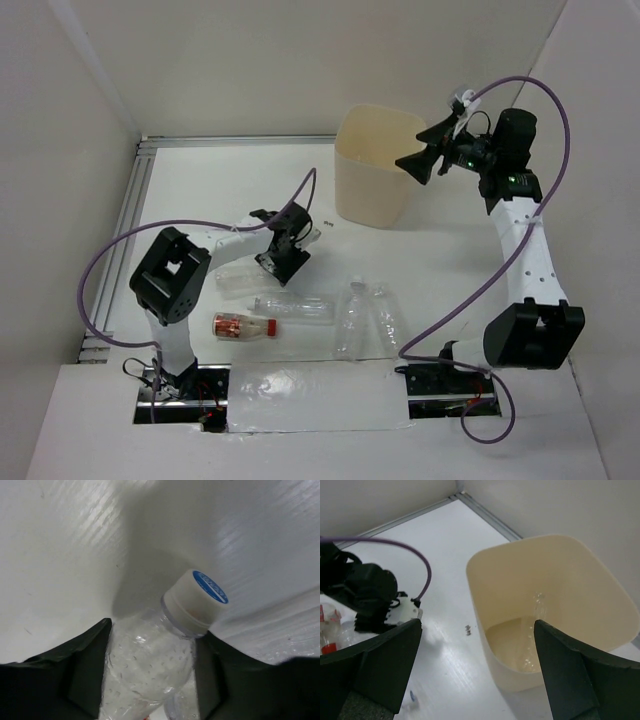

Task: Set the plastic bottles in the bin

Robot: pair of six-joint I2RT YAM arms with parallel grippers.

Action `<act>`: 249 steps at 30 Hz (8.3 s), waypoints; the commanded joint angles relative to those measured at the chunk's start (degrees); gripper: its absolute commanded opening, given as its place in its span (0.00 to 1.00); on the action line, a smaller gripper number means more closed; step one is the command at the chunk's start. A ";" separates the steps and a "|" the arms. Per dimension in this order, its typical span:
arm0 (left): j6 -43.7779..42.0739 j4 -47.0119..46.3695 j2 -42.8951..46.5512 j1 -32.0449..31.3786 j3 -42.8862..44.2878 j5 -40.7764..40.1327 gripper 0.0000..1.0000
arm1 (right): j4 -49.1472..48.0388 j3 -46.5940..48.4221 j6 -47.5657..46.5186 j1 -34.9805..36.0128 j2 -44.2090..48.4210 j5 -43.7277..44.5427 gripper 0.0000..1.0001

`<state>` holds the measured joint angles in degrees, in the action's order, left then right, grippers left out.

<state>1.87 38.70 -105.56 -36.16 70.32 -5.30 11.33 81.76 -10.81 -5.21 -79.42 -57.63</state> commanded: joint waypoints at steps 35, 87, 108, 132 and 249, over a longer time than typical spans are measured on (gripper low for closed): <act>37.51 -59.36 -13.78 1.80 61.58 20.34 0.13 | 33.84 -37.55 -37.18 -4.10 39.07 2.61 0.38; 82.67 20.11 76.90 4.08 -34.01 0.45 1.00 | 0.08 -19.54 -45.35 48.63 -24.30 22.83 0.42; 89.36 12.82 69.17 4.08 -39.38 -2.08 1.00 | 10.11 22.48 -15.48 30.81 -14.36 40.22 0.20; 96.74 -4.42 53.35 -8.75 -46.68 -8.67 1.00 | 10.12 17.56 -13.19 10.93 -13.93 23.54 0.94; 38.47 -35.45 28.30 -36.70 -21.38 -22.21 1.00 | 50.10 -22.08 -11.69 34.83 -20.25 46.47 0.73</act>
<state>39.44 7.16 -76.82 -71.61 45.47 -27.20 60.38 59.51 -21.61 30.15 -100.79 -9.98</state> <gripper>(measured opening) 1.001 0.761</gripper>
